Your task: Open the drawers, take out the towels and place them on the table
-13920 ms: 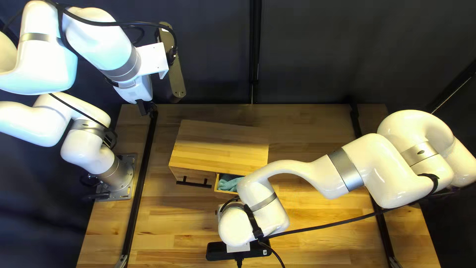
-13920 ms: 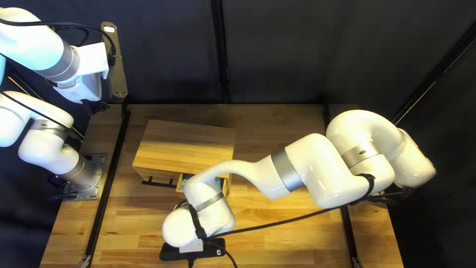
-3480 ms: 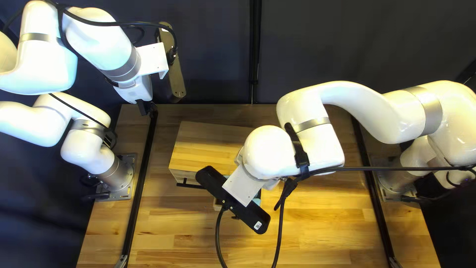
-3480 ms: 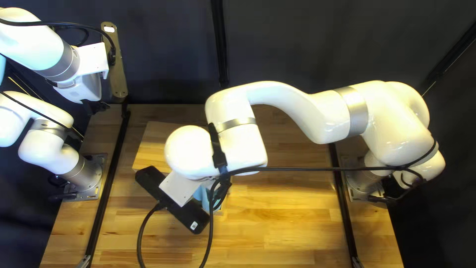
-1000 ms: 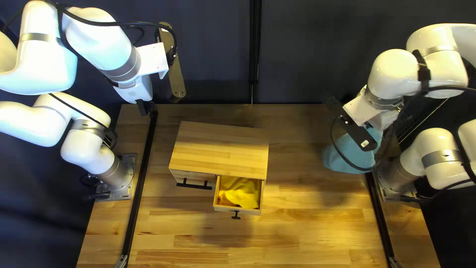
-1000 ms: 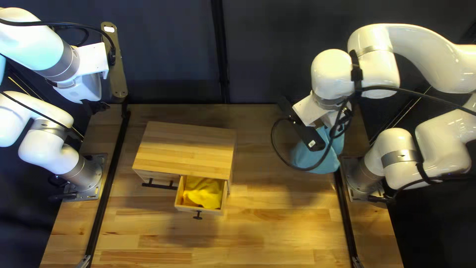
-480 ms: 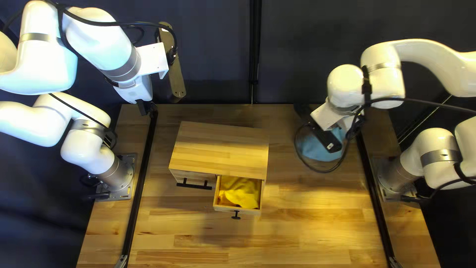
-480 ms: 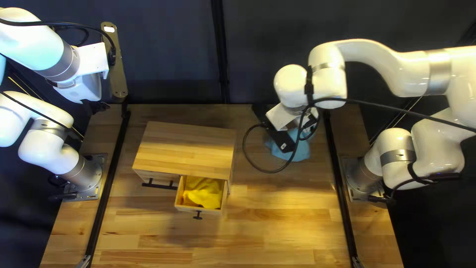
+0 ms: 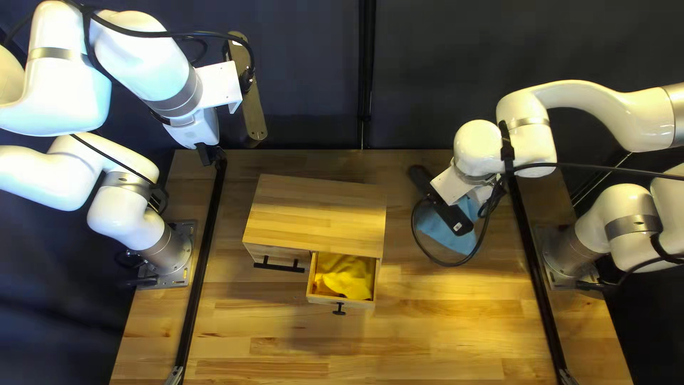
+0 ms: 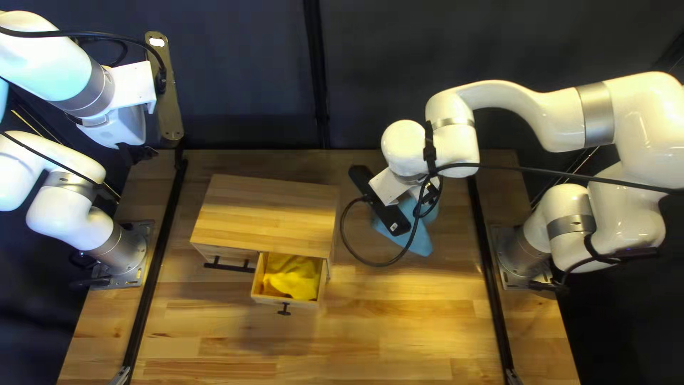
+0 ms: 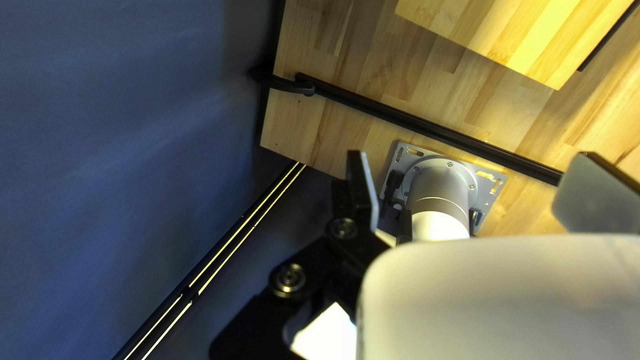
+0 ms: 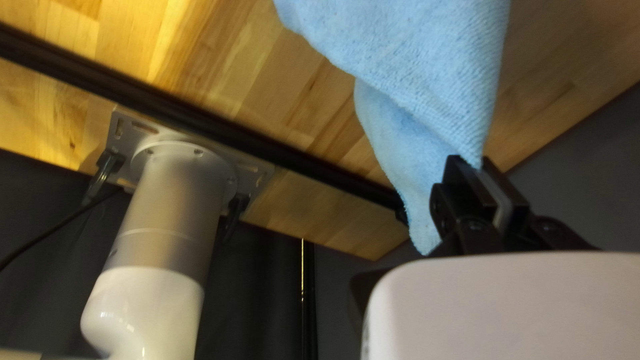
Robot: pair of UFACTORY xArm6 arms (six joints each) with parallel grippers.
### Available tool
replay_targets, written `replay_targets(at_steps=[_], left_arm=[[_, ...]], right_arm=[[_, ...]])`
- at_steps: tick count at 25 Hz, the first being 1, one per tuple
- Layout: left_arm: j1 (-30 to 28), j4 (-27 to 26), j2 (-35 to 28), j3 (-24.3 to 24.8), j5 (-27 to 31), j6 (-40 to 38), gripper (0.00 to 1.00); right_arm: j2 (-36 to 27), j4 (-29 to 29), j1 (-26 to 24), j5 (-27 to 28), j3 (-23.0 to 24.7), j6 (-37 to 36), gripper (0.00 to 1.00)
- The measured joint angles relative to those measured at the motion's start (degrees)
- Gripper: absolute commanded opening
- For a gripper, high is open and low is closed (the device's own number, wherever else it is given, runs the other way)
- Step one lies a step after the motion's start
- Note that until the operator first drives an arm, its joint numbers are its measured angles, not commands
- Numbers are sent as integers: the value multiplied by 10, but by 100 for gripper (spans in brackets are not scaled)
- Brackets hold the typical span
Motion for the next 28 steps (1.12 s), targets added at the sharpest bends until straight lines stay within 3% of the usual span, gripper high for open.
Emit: replay_targets(at_steps=[10,19,20,22,23,25,26,27,28], left_arm=[[0,0,0,0,0,0,100],[0,0,0,0,0,0,100],[0,0,0,0,0,0,100],[0,0,0,0,0,0,100],[0,0,0,0,0,0,100],[0,0,0,0,0,0,100],[0,0,0,0,0,0,100],[0,0,0,0,0,0,100],[0,0,0,0,0,0,100]], right_arm=[[22,-1,61,-111,44,62,0],[39,0,65,-228,113,73,0],[42,1,65,-238,117,73,6],[47,2,66,-257,125,76,29],[50,4,69,-266,127,77,29],[59,11,77,-282,126,79,16],[63,17,82,-288,125,77,20],[66,23,85,-294,124,74,36],[68,29,87,-298,124,69,63]])
